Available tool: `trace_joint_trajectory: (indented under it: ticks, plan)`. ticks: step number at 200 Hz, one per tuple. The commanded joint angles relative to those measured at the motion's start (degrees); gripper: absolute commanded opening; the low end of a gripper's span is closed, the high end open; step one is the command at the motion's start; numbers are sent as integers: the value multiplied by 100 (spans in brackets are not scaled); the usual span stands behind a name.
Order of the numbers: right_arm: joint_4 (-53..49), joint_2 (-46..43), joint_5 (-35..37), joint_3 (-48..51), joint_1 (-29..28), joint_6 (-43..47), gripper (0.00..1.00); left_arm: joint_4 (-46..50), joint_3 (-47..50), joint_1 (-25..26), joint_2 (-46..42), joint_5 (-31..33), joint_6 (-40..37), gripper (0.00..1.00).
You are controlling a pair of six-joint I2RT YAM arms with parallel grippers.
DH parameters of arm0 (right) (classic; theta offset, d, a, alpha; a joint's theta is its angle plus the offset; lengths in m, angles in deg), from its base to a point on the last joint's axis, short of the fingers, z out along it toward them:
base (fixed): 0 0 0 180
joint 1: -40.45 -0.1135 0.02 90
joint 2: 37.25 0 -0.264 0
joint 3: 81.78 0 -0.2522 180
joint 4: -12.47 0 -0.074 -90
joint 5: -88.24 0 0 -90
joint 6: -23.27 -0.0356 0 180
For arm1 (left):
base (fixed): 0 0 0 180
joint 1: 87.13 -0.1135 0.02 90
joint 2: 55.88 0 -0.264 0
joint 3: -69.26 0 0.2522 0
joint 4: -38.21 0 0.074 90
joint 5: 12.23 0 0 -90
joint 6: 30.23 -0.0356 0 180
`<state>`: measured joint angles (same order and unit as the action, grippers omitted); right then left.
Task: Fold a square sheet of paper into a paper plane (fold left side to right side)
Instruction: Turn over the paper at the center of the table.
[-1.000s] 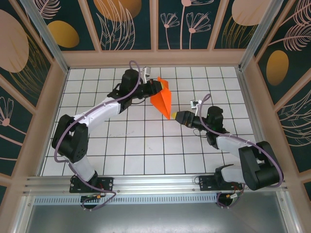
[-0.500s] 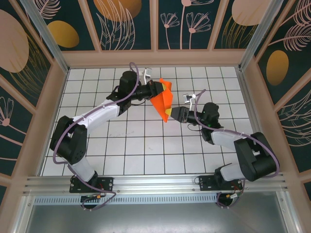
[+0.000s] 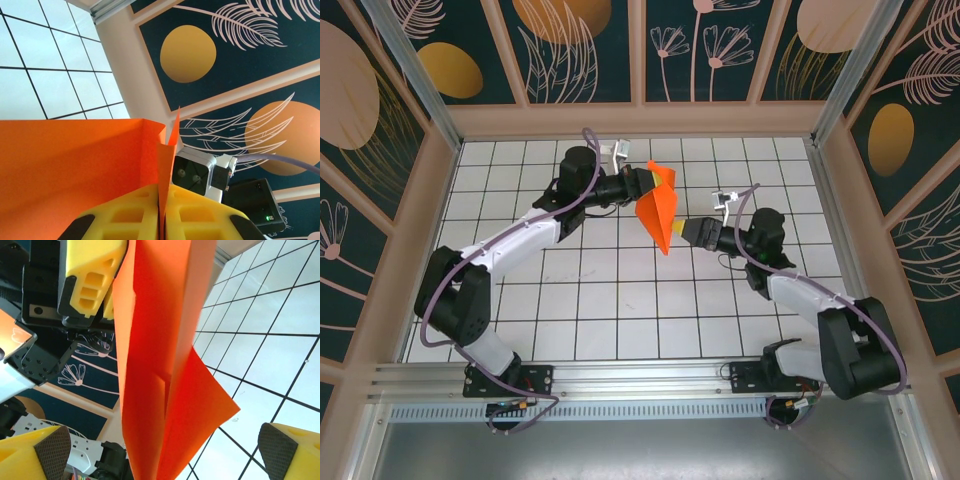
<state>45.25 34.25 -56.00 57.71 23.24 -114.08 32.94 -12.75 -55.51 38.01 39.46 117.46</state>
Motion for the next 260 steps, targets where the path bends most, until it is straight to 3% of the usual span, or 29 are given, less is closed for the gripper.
trace_joint_trajectory:
  ticks: [1,94,190,260]
  plan:
    - [422,-13,-304,176,4,36,99,-4,-154,38,-182,-32,-100,11]
    - [1753,1000,-211,-354,-743,-1084,98,-482,-39,38,-230,-341,169,12]
    - [967,625,-52,-587,-786,-673,52,-409,188,38,-116,-234,23,12]
    - [500,404,17,-504,-676,-386,29,-418,224,30,-72,-231,6,14]
